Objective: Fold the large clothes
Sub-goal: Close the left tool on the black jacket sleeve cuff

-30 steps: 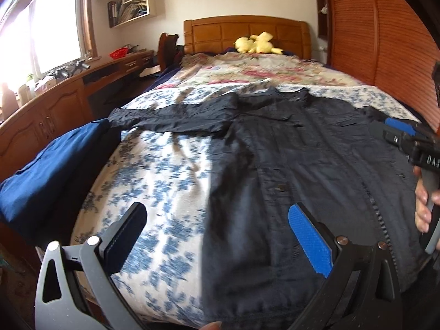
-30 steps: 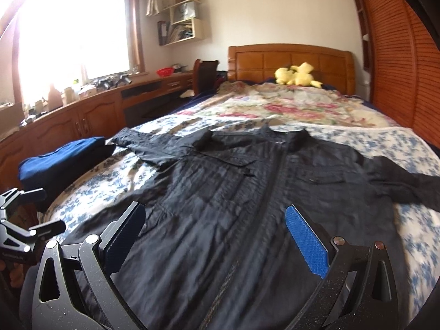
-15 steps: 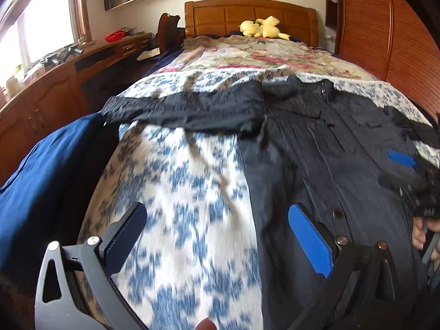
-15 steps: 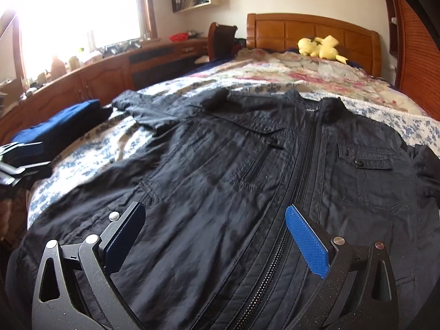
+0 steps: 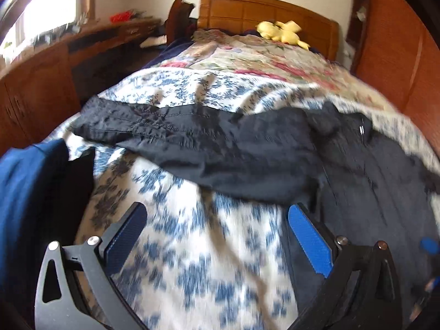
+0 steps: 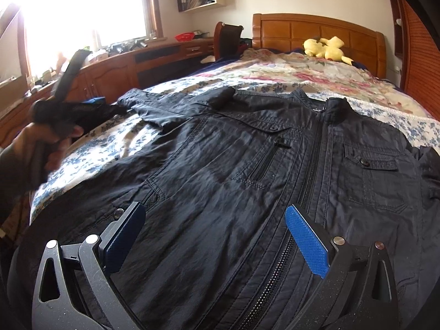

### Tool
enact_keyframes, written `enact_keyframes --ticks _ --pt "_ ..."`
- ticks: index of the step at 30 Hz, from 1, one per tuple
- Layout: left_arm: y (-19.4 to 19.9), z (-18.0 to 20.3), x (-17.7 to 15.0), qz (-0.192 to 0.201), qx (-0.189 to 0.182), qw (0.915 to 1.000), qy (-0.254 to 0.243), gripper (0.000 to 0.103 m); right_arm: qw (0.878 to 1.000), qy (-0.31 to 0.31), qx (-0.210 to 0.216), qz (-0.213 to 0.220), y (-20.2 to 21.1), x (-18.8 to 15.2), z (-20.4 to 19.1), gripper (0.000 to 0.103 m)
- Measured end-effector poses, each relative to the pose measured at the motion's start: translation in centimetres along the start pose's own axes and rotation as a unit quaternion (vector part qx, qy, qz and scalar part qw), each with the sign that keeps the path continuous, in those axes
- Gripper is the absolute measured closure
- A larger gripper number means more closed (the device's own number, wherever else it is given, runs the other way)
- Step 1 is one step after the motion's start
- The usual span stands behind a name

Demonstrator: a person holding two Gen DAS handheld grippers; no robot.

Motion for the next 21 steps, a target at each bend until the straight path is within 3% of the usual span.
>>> enact_keyframes --ticks 7,15,18,19,21 --pt "-4.5 -3.5 2.5 -0.005 0.010 0.9985 0.054 0.006 1.000 0.008 -0.004 0.004 0.1 -0.1 -0.3 0.000" --pt "-8.3 -5.5 3.6 -0.026 0.014 0.9930 0.114 0.023 1.000 0.015 -0.005 0.006 0.1 -0.1 -0.6 0.000" --pt "-9.2 -6.4 4.0 -0.030 0.009 0.9901 0.137 0.040 1.000 0.013 -0.003 0.006 0.2 -0.1 -0.6 0.000" --pt "-9.4 -6.6 4.0 -0.029 0.012 0.9894 0.142 0.055 1.000 0.012 -0.003 0.006 0.1 -0.1 -0.6 0.000" --pt "-9.6 -6.8 4.1 -0.027 0.009 0.9880 0.152 0.069 1.000 0.010 -0.001 0.006 0.2 -0.1 -0.5 0.000"
Point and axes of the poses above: each gripper's, at about its wrist camera, not at the fingertips, and y roughly against the way its jaws point, z to its right, x to its top, the point moved 3 cm from there along -y, roughly the way its jaws point, and after that the axes turned 10 degrees about -x, right-handed, at the moved point
